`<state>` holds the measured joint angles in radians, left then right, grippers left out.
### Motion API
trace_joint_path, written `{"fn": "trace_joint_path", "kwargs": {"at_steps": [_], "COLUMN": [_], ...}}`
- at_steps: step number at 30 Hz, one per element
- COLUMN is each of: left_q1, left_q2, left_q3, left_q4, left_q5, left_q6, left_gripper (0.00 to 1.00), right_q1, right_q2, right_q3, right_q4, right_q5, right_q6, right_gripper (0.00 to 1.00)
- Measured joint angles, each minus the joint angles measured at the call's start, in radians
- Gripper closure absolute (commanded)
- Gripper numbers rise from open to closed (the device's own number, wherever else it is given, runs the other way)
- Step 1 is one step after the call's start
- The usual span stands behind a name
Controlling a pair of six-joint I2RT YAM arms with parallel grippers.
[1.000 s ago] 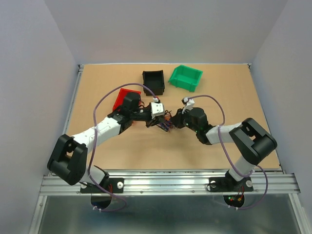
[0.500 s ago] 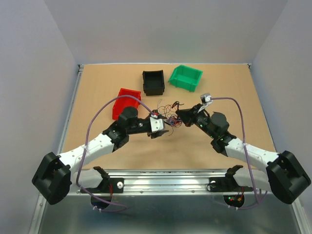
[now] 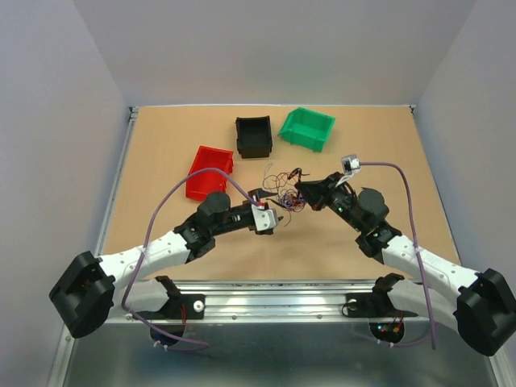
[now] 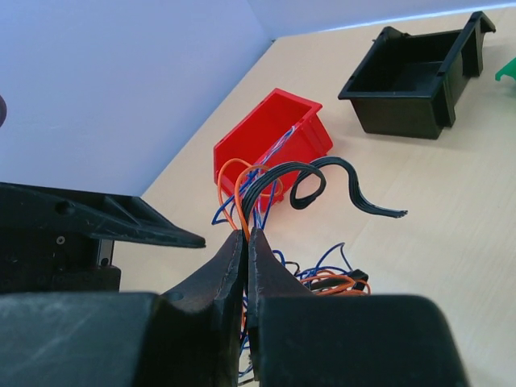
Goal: Untangle the cables
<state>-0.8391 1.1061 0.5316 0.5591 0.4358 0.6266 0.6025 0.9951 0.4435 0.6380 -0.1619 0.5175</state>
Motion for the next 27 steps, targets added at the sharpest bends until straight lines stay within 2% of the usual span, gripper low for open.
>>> {"fn": "trace_joint_path", "kwargs": {"at_steps": [3, 4, 11, 14, 16, 17, 20, 21, 24, 25, 27], "left_q1": [-0.014, -0.023, -0.061, -0.065, -0.065, -0.066, -0.071, -0.073, -0.079, -0.080, -0.080], "left_q2": [0.007, 0.009, 0.044, 0.082, 0.135, 0.157, 0.222, 0.233, 0.252, 0.251, 0.248], "left_q3": [-0.002, -0.005, -0.035, -0.034, -0.022, -0.018, 0.006, 0.012, 0.028, 0.028, 0.028], "left_q4": [0.039, 0.053, 0.113, 0.134, 0.144, 0.148, 0.149, 0.149, 0.153, 0.155, 0.152], "left_q5": [-0.041, -0.055, -0.087, -0.100, -0.117, -0.125, -0.172, -0.181, -0.222, -0.229, -0.232], "left_q6": [0.001, 0.003, 0.050, 0.050, 0.050, 0.050, 0.041, 0.040, 0.031, 0.029, 0.025], "left_gripper": [0.24, 0.19, 0.18, 0.21, 0.28, 0.40, 0.63, 0.73, 0.82, 0.92, 1.00], "right_q1": [0.000, 0.000, 0.000, 0.000, 0.000, 0.001, 0.001, 0.001, 0.001, 0.001, 0.001], "right_q2": [0.000, 0.000, -0.021, -0.037, -0.039, -0.039, -0.039, -0.039, -0.039, -0.040, -0.045], "right_q3": [0.000, 0.000, 0.000, 0.000, 0.000, 0.000, 0.000, 0.000, 0.000, -0.001, -0.005], "right_q4": [-0.010, -0.010, -0.010, -0.008, -0.005, -0.005, -0.002, -0.002, -0.001, 0.001, 0.006], "right_q5": [0.000, 0.000, -0.003, -0.009, -0.017, -0.022, -0.031, -0.033, -0.037, -0.037, -0.037], "right_q6": [0.008, 0.012, 0.047, 0.060, 0.067, 0.075, 0.085, 0.086, 0.092, 0.093, 0.093], "right_gripper": [0.99, 0.99, 0.99, 1.00, 0.99, 1.00, 0.99, 0.99, 0.99, 0.99, 1.00]}}
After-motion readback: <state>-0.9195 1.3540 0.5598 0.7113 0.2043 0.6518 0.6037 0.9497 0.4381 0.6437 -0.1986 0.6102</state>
